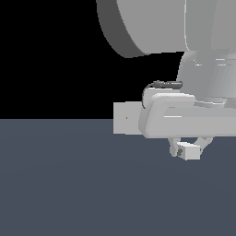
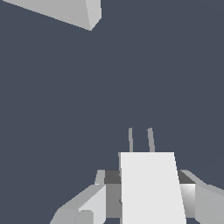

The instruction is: Plug the charger into the wall socket.

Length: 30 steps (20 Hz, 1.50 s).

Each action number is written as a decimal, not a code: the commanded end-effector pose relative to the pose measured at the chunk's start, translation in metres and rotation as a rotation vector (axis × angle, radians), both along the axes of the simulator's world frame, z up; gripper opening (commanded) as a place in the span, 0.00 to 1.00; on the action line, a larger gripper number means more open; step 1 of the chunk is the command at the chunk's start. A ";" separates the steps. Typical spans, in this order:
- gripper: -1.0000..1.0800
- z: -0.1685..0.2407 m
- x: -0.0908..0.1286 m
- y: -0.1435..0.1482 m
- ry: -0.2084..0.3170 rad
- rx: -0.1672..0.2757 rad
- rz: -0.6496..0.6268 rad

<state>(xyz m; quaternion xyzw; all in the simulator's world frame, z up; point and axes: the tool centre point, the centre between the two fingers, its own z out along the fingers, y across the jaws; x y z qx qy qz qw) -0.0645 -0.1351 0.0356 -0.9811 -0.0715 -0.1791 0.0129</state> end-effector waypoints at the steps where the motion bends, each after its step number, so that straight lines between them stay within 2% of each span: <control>1: 0.00 0.006 0.002 0.011 -0.002 0.001 -0.036; 12: 0.00 0.025 0.015 0.049 -0.005 0.002 -0.167; 30: 0.00 0.050 0.039 0.096 -0.005 0.002 -0.337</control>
